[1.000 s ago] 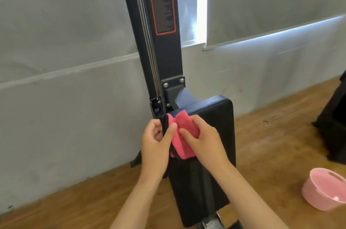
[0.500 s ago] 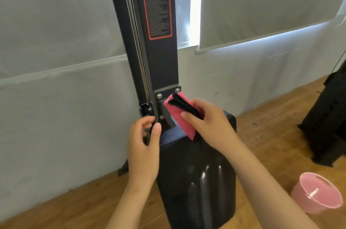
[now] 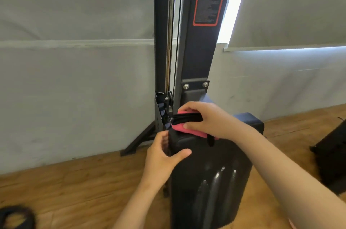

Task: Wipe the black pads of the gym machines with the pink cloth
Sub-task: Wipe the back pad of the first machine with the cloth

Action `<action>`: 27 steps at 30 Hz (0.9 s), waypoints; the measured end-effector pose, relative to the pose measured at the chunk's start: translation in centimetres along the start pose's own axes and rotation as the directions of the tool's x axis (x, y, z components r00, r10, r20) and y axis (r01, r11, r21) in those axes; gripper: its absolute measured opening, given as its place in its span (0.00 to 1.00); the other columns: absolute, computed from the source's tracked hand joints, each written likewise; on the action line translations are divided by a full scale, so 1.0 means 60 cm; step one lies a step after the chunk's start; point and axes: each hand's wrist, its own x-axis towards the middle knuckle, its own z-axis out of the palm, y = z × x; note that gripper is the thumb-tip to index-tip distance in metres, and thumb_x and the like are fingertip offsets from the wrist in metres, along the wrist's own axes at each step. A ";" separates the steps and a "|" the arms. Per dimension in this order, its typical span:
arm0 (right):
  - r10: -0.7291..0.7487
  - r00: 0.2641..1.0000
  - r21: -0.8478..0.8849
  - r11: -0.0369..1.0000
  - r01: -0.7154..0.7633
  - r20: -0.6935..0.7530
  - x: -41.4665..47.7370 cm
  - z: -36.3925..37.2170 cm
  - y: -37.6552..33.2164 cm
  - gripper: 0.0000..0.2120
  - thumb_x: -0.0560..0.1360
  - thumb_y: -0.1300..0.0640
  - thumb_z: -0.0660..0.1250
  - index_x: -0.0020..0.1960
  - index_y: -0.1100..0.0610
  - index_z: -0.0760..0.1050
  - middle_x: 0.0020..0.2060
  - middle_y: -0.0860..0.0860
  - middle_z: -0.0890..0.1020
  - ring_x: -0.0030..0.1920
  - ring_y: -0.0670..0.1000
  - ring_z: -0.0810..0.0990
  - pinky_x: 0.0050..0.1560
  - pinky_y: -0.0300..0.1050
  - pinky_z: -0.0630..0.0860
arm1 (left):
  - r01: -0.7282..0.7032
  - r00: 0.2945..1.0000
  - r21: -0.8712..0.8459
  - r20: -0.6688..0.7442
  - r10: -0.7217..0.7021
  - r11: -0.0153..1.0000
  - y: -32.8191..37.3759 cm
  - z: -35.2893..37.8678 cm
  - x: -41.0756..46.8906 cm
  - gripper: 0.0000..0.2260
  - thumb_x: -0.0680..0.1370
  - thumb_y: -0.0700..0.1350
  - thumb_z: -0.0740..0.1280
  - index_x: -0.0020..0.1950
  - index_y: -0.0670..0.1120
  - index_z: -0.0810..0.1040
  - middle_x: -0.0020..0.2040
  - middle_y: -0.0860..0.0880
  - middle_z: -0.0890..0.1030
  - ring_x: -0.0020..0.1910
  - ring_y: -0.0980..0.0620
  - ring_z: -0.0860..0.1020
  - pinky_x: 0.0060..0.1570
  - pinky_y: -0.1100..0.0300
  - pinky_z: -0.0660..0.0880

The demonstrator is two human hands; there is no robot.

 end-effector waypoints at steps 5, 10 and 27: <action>-0.056 0.997 -0.020 0.998 0.055 -0.055 0.011 0.024 -0.003 0.11 0.72 0.52 0.74 0.54 0.50 0.80 0.43 0.41 0.81 0.45 0.39 0.78 0.48 0.34 0.74 | -0.026 1.000 -0.019 0.005 0.026 0.999 -0.002 -0.002 0.002 0.26 0.64 0.48 0.79 0.59 0.56 0.73 0.53 0.61 0.79 0.50 0.74 0.75 0.43 0.80 0.70; -0.124 0.987 -0.027 0.992 0.122 -0.106 -0.002 0.045 -0.025 0.08 0.72 0.56 0.73 0.51 0.52 0.82 0.41 0.41 0.79 0.44 0.41 0.77 0.48 0.33 0.72 | -0.040 0.999 -0.007 0.008 0.040 0.999 -0.003 -0.005 0.003 0.26 0.65 0.47 0.79 0.58 0.58 0.72 0.53 0.62 0.78 0.51 0.74 0.74 0.45 0.80 0.69; 0.009 0.993 0.131 0.991 0.007 -0.121 -0.003 0.043 -0.022 0.08 0.73 0.54 0.72 0.52 0.51 0.81 0.43 0.46 0.83 0.45 0.43 0.81 0.50 0.41 0.78 | -0.038 0.999 -0.001 0.023 0.038 0.999 -0.007 -0.006 0.007 0.25 0.65 0.48 0.79 0.57 0.58 0.72 0.52 0.61 0.79 0.50 0.72 0.75 0.44 0.78 0.71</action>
